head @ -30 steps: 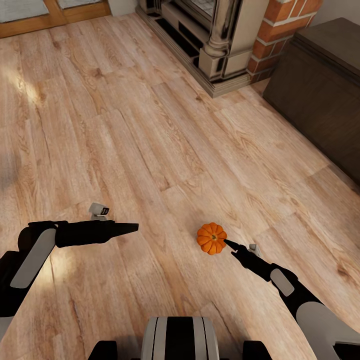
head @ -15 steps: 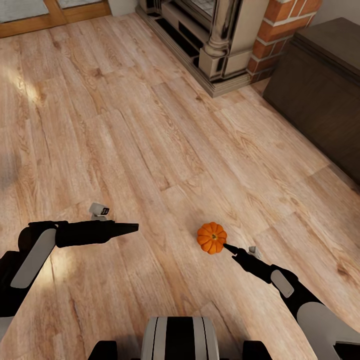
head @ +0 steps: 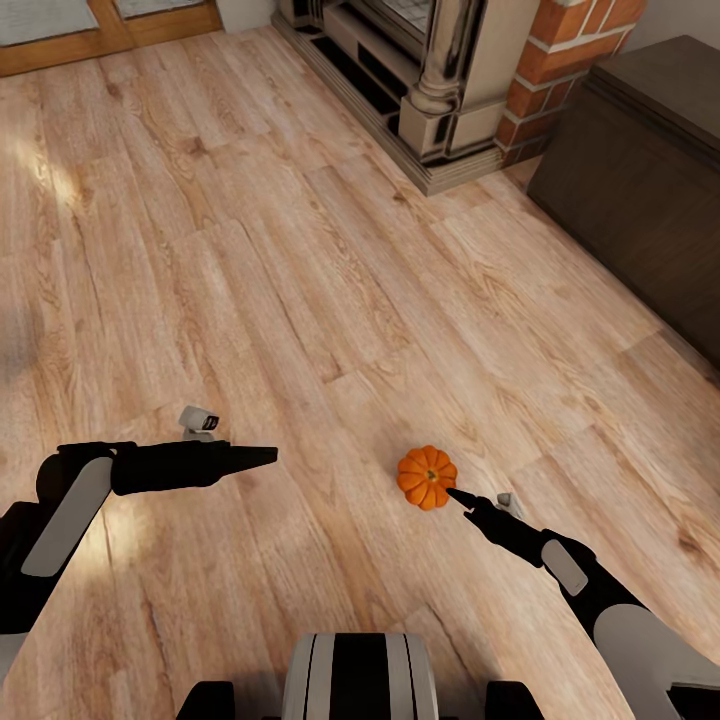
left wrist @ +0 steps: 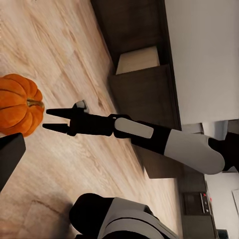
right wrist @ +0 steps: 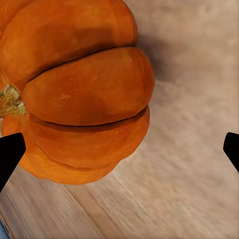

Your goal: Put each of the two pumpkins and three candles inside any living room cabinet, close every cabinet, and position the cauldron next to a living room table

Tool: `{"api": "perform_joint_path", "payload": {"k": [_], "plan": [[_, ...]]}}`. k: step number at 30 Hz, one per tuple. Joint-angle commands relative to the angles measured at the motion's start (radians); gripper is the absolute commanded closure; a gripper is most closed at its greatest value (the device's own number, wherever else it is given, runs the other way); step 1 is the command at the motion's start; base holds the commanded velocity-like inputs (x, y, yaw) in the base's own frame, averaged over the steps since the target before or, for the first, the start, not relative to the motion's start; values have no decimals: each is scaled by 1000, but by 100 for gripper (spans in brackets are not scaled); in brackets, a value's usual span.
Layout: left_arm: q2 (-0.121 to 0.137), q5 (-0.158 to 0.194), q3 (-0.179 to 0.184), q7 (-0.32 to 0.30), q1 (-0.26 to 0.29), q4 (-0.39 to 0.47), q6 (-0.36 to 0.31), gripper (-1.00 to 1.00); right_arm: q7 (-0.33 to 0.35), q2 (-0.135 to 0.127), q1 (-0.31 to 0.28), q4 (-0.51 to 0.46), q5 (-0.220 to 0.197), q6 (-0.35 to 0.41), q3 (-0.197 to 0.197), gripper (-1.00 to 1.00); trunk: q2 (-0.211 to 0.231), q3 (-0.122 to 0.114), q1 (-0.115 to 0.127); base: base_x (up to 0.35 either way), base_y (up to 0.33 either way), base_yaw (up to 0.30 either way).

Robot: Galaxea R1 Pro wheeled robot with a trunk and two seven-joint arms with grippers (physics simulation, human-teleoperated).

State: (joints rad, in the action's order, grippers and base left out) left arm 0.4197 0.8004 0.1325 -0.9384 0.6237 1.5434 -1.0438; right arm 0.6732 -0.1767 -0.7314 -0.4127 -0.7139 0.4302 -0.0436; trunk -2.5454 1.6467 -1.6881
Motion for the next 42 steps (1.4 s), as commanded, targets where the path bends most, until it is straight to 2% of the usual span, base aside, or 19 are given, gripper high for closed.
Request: {"api": "perform_joint_path", "payload": {"k": [1, 42], "plan": [[1, 0, 1, -2, 1, 0, -3, -100, 2, 0, 0, 0, -4, 9, -4, -100, 0, 1, 0, 23, 4, 0], [-1, -1, 1, -2, 1, 0, -3, -100, 3, 1, 0, 0, -4, 9, -4, -100, 0, 1, 0, 16, 17, 0]]}}
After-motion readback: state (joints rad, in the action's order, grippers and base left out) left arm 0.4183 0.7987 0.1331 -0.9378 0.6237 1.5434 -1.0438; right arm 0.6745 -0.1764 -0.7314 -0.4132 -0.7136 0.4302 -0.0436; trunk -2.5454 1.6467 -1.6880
